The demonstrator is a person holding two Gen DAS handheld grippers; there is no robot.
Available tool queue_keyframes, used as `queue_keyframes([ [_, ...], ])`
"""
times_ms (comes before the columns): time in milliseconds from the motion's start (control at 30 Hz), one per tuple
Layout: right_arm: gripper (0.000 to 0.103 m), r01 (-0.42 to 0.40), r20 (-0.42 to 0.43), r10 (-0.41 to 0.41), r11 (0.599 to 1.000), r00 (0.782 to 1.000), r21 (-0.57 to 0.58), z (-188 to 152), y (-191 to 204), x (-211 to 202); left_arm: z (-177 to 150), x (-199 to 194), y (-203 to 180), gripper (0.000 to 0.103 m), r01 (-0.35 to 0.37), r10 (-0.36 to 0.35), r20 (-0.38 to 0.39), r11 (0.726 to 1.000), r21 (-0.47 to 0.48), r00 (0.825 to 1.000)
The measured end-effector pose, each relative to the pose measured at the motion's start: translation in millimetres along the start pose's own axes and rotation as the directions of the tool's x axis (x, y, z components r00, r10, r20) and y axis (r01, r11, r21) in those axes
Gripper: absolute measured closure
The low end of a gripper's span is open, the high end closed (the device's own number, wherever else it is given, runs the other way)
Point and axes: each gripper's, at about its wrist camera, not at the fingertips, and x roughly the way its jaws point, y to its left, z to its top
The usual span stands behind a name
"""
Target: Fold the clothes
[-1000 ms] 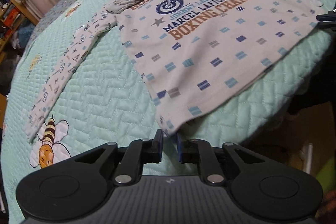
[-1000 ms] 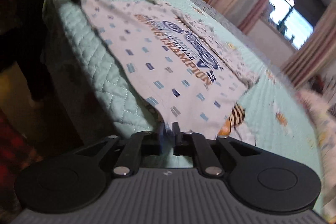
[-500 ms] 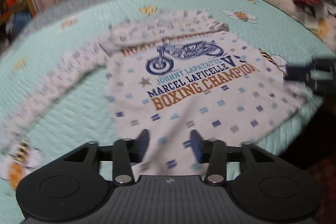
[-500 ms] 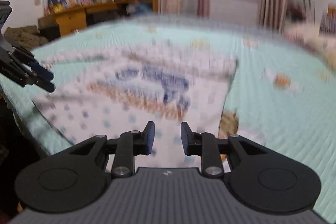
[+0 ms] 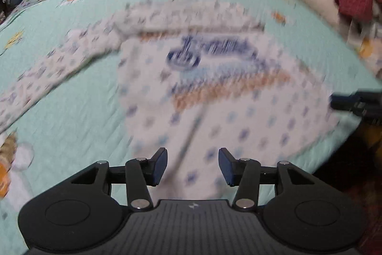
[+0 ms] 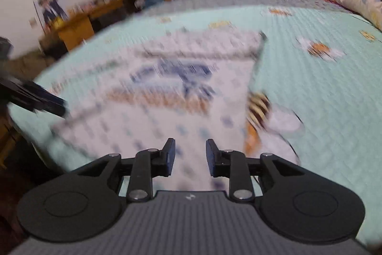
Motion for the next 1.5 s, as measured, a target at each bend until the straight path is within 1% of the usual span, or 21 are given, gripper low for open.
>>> queue_keyframes([
  [100,0.070,-0.128,0.013,0.127,0.988,0.992,0.084,15,9,23,15,28,-14,0.049,0.051,-0.051,-0.004,0.999,-0.011,0.999],
  [167,0.070,-0.176,-0.008,0.178,0.979,0.984,0.102,16,14,41,8,52,-15,0.046,0.057,-0.060,-0.057,0.997,-0.050,0.997],
  [200,0.070,-0.165,-0.043,0.170,0.981,0.985,0.102,12,15,50,5,64,-16,0.047,0.059,-0.065,-0.085,0.996,-0.070,0.994],
  [300,0.078,-0.126,-0.177,0.133,0.991,0.975,0.051,-19,16,59,-27,53,-30,0.041,0.098,-0.095,-0.097,0.995,0.026,0.991],
  [367,0.087,-0.125,-0.181,0.126,0.992,0.975,0.015,-30,16,45,-44,42,-37,0.031,0.133,-0.124,-0.124,0.989,0.068,0.984],
  [433,0.094,-0.099,-0.219,0.103,0.995,0.970,0.025,-25,14,37,-50,33,-35,0.031,0.141,-0.132,-0.133,0.988,0.065,0.982],
  [500,0.091,-0.110,-0.197,0.117,0.993,0.973,0.048,-12,12,34,-42,25,-26,0.034,0.185,-0.185,-0.114,0.983,-0.010,0.976],
  [600,0.087,-0.174,-0.116,0.182,0.982,0.976,0.077,12,16,44,-12,19,-18,0.034,0.191,-0.192,-0.013,0.980,-0.062,0.981],
  [700,0.087,-0.218,-0.081,0.223,0.973,0.971,0.072,27,23,70,8,34,-19,0.034,0.172,-0.172,0.001,0.982,-0.074,0.985],
  [733,0.087,-0.224,-0.098,0.231,0.971,0.968,0.081,24,23,82,7,44,-19,0.034,0.173,-0.177,-0.041,0.982,-0.081,0.983],
  [833,0.085,-0.278,-0.214,0.302,0.951,0.929,0.134,-4,17,105,-7,56,-25,0.035,0.176,-0.181,-0.128,0.983,-0.055,0.975],
  [900,0.087,-0.339,-0.200,0.375,0.921,0.905,0.193,-17,6,95,-18,57,-32,0.032,0.177,-0.177,-0.162,0.984,-0.017,0.971],
  [967,0.088,-0.349,-0.231,0.408,0.901,0.883,0.257,-12,-5,90,-14,52,-31,0.033,0.199,-0.201,-0.188,0.980,-0.031,0.961],
  [1033,0.088,-0.345,-0.256,0.422,0.891,0.870,0.296,-2,-14,88,1,49,-23,0.036,0.179,-0.184,-0.164,0.983,-0.044,0.969],
  [1100,0.083,-0.316,-0.226,0.381,0.907,0.896,0.277,19,-16,87,23,44,-13,0.036,0.111,-0.114,-0.084,0.993,-0.043,0.990],
  [1167,0.082,-0.299,-0.152,0.346,0.916,0.926,0.266,41,-17,92,36,59,5,0.031,0.069,-0.076,-0.062,0.993,-0.101,0.995],
  [1233,0.071,-0.276,-0.068,0.305,0.920,0.950,0.276,58,-18,100,49,75,22,0.025,0.031,-0.039,-0.047,0.986,-0.162,0.998],
  [1300,0.067,-0.259,-0.038,0.285,0.912,0.958,0.319,59,-19,111,61,91,40,0.026,-0.006,-0.002,-0.035,0.975,-0.223,0.999],
  [1367,0.068,-0.183,-0.135,0.234,0.932,0.963,0.312,40,-14,120,45,92,44,0.029,-0.002,0.002,-0.002,0.974,-0.226,1.000],
  [1433,0.068,-0.208,-0.123,0.252,0.933,0.960,0.294,14,-10,104,32,78,44,0.029,-0.005,0.004,-0.003,0.969,-0.245,1.000],
  [1500,0.069,-0.209,-0.123,0.264,0.916,0.957,0.343,0,-12,85,32,72,41,0.029,0.009,-0.005,0.015,0.972,-0.236,1.000],
])
